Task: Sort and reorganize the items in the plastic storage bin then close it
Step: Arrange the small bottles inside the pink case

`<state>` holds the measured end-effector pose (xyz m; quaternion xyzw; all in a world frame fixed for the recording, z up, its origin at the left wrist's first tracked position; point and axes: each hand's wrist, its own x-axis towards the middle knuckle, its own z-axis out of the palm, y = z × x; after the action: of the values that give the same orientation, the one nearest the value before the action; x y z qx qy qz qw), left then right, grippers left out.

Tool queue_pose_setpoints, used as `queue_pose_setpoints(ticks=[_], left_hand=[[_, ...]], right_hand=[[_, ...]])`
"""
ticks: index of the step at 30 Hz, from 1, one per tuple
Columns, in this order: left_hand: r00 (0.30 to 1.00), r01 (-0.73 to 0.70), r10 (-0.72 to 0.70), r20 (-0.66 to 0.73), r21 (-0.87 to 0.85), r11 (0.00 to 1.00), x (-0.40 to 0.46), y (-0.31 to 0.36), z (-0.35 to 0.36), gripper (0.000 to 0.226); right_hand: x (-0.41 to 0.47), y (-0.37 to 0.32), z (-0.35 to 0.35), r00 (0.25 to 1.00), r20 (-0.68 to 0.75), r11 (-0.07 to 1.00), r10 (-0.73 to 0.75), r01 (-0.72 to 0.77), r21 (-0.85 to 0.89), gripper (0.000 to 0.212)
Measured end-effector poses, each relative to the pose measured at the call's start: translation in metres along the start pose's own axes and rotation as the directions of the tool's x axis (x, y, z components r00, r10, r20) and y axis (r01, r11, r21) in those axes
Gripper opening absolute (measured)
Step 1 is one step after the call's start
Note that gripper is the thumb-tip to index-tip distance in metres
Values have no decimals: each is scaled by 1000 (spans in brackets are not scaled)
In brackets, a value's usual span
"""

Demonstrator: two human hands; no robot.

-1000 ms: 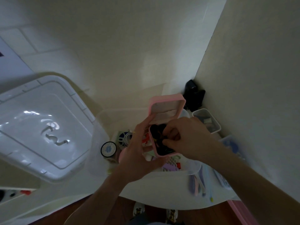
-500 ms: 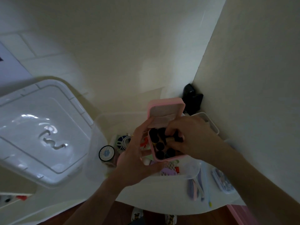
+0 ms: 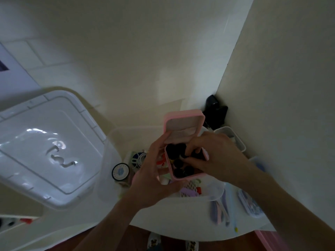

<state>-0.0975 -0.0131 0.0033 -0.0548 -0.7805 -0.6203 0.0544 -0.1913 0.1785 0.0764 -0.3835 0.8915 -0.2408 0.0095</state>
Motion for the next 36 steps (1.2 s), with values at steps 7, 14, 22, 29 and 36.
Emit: queue_pose_setpoints(ticks=[7,14,22,29,36], left_hand=[[1000,-6,6,-3,-7,1000,-1,3,-2,109],[1000,-12,12,12,-2,1000,-4,4,0,111],[1000,-2,2,6,11,1000,-5,4,0,114],[1000,-8,7,12,34,999,-7,4,2,113],[1000,-22,21,9,59,998,-8,2,2,111]], right_hand=[[1,0,-8,999,-39,1000,-6,7,22,13],[8,1,4,996,7,994,-84,84,-66,31],[5,4,10,999,-8,998,-53,53,-35,19],[6,2,12,999,-39,996,16,-19,-86,17],[11,-4,9,995,-15,978,97,-98,-184,28]])
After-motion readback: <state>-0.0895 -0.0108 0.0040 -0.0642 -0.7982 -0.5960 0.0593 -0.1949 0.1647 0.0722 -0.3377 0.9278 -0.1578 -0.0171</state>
